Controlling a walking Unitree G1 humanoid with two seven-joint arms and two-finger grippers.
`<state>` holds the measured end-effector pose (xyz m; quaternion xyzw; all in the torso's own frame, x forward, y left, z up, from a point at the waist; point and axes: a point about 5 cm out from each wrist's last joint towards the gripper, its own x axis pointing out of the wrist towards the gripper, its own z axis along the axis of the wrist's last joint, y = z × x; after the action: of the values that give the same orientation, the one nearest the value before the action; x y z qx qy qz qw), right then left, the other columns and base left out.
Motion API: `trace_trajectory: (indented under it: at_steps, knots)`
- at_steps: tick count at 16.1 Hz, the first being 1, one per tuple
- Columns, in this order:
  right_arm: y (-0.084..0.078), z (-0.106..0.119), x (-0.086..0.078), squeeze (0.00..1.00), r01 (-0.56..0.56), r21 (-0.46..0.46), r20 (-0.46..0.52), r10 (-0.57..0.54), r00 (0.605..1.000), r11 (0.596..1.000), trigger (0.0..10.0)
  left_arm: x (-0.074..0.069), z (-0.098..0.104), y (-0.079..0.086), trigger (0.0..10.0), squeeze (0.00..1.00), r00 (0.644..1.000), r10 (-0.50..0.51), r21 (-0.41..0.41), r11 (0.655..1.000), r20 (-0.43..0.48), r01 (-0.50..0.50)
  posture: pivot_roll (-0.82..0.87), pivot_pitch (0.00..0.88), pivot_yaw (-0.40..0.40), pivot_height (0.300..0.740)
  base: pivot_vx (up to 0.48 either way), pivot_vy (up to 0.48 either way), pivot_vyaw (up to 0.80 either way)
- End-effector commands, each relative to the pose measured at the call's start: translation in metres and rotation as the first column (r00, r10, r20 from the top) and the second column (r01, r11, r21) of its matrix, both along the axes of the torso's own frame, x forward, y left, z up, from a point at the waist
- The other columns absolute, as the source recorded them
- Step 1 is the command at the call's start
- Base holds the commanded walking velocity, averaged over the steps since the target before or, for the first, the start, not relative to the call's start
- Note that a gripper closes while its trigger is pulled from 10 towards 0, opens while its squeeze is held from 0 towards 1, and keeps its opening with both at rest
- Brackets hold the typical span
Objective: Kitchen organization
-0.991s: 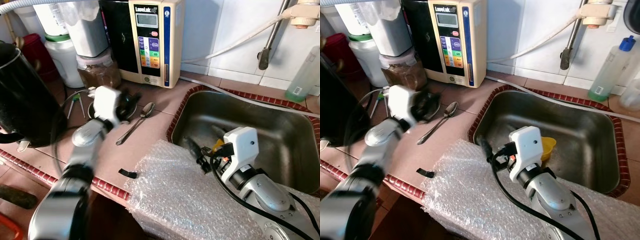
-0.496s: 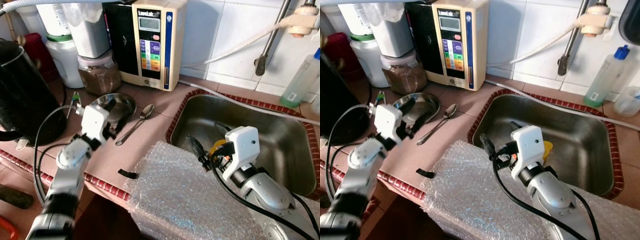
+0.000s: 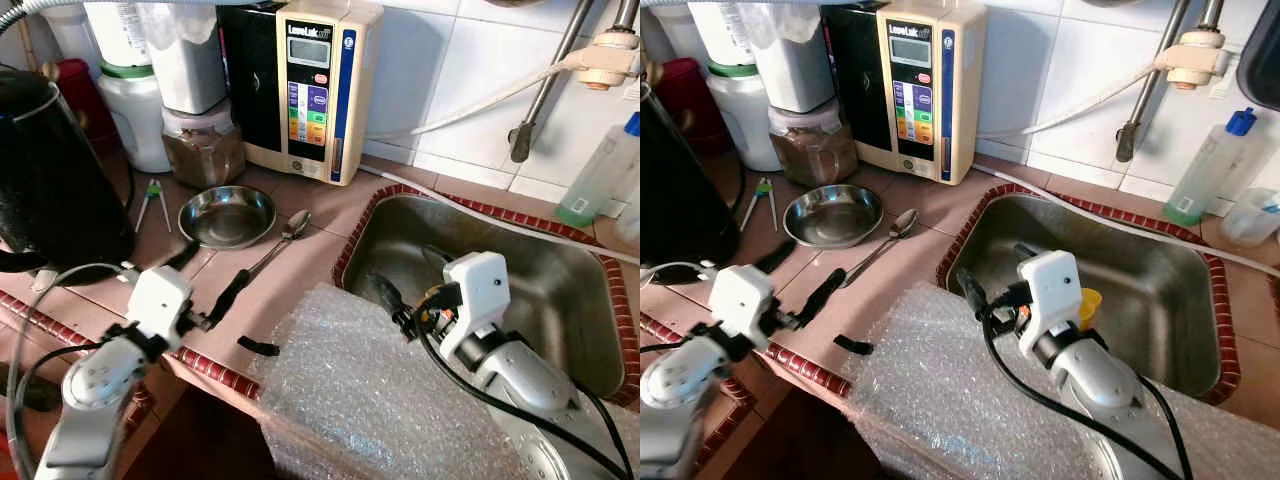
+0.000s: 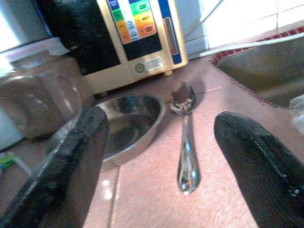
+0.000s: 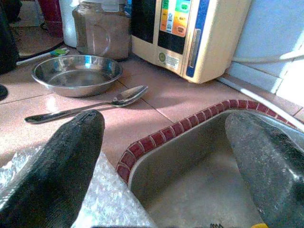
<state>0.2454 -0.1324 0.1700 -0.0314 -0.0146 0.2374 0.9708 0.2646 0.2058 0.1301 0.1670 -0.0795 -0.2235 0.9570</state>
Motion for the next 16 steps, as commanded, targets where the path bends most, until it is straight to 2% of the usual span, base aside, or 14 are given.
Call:
trace_trajectory:
  at_steps: [1, 4, 5, 6, 8, 9, 10, 12, 14, 15, 16]
  knots:
    - [0.000, 0.002, 0.002, 0.00, -0.008, -0.003, 0.016, 0.008, 1.000, 1.000, 10.0, -0.004, 0.006, -0.001, 10.0, 1.00, 1.000, 0.027, 0.011, 1.000, 0.009, -0.027, 0.06, 0.035, -0.028, 0.740, 0.000, 0.000, 0.00]
    - [-0.004, 0.002, 0.004, 0.00, 0.019, -0.002, 0.022, -0.019, 1.000, 1.000, 10.0, -0.015, 0.003, -0.017, 10.0, 1.00, 0.999, 0.030, -0.038, 0.999, -0.019, -0.031, 0.05, 0.033, -0.007, 0.740, 0.000, 0.000, 0.00]
    - [-0.004, 0.002, 0.004, 0.00, 0.026, 0.000, 0.021, -0.026, 0.999, 1.000, 10.0, -0.017, 0.002, -0.017, 10.0, 1.00, 0.999, 0.044, -0.036, 0.998, -0.016, -0.045, 0.05, 0.034, -0.003, 0.740, 0.000, 0.000, 0.00]
    - [-0.006, 0.003, 0.004, 0.00, 0.041, 0.001, 0.026, -0.041, 0.999, 0.999, 10.0, -0.017, 0.000, -0.018, 10.0, 1.00, 0.996, 0.088, -0.046, 0.995, -0.032, -0.090, 0.04, 0.041, 0.004, 0.740, 0.000, 0.000, -0.68]
    - [-0.007, 0.002, 0.003, 0.00, 0.054, 0.010, 0.021, -0.054, 0.998, 0.998, 10.0, -0.015, 0.000, -0.018, 10.0, 1.00, 0.993, 0.111, -0.063, 0.991, -0.049, -0.114, 0.04, 0.046, 0.004, 0.740, 0.000, 0.000, -0.80]
    - [-0.006, 0.000, 0.003, 0.00, 0.052, 0.012, 0.020, -0.052, 0.998, 0.999, 10.0, -0.010, 0.000, -0.021, 10.0, 0.58, 0.993, 0.103, -0.055, 0.993, -0.049, -0.106, 0.03, 0.043, 0.006, 0.740, 0.000, 0.000, -0.80]
    - [-0.002, -0.002, 0.002, 0.00, 0.045, 0.020, 0.009, -0.045, 0.999, 0.999, 10.0, -0.001, 0.002, -0.025, 10.0, 0.00, 0.995, 0.092, -0.053, 0.994, -0.047, -0.095, 0.03, 0.040, 0.010, 0.740, 0.000, 0.000, -0.80]
    - [0.003, -0.001, 0.000, 0.00, 0.033, 0.027, 0.018, -0.033, 0.999, 0.999, 10.0, 0.014, 0.007, -0.025, 10.0, 0.00, 0.994, 0.102, -0.042, 0.994, -0.025, -0.103, 0.02, 0.034, 0.019, 0.740, 0.000, 0.000, -0.40]
    - [0.006, -0.005, -0.005, 0.00, 0.017, 0.029, -0.001, -0.017, 1.000, 0.999, 10.0, 0.021, 0.009, -0.028, 10.0, 0.00, 0.995, 0.094, -0.034, 0.995, -0.018, -0.094, 0.01, 0.030, 0.032, 0.740, 0.000, 0.000, 0.00]
    - [0.013, -0.019, -0.019, 0.00, -0.080, -0.015, -0.092, 0.078, 0.993, 0.997, 10.0, 0.027, 0.009, -0.032, 10.0, 0.00, 0.996, 0.082, -0.043, 0.996, -0.018, -0.082, 0.00, 0.029, 0.040, 0.740, 0.000, 0.000, 0.00]
    - [0.013, -0.030, -0.026, 0.00, -0.099, -0.029, -0.161, 0.093, 0.983, 0.995, 10.0, 0.031, 0.010, -0.036, 10.0, 0.00, 0.997, 0.070, -0.042, 0.997, -0.017, -0.070, 0.00, 0.029, 0.042, 0.740, 0.000, 0.000, 0.00]
